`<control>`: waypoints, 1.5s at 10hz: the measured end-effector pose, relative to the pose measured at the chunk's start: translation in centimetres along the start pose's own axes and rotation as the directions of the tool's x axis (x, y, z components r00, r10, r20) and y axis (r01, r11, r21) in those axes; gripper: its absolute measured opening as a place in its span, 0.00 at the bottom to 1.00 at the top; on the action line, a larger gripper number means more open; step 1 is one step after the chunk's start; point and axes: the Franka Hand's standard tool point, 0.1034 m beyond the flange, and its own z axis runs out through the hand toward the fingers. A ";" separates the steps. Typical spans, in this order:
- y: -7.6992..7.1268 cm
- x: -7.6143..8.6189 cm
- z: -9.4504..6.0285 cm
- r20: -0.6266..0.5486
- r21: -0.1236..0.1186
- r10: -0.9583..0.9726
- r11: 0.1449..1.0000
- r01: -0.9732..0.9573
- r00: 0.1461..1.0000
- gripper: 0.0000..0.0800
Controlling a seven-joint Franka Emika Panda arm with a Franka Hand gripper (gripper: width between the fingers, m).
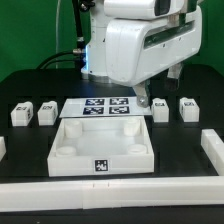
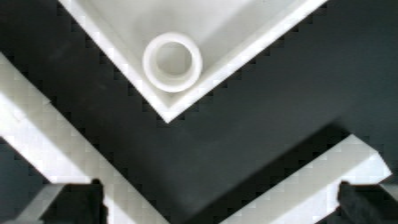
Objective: Assemble one leg
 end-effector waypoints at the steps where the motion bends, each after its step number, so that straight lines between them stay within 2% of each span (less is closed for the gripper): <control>1: 0.0 0.0 0.0 0.000 0.001 0.000 1.000 0.000 1.000 0.81; 12: -0.1 -0.1 0.2 0.001 0.002 -0.038 0.999 0.038 0.999 0.81; 13: -1.2 -1.7 0.9 -0.016 -0.020 -0.134 0.991 0.134 0.991 0.81; 14: -2.6 -4.5 1.5 -0.004 -0.011 -0.296 0.955 0.295 0.955 0.81; 15: -3.2 -7.4 2.1 -0.002 -0.012 -0.434 0.901 0.434 0.901 0.81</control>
Offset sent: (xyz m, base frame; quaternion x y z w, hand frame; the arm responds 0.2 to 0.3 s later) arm 0.0000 0.0000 0.0000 0.0000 0.0000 0.0000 1.0000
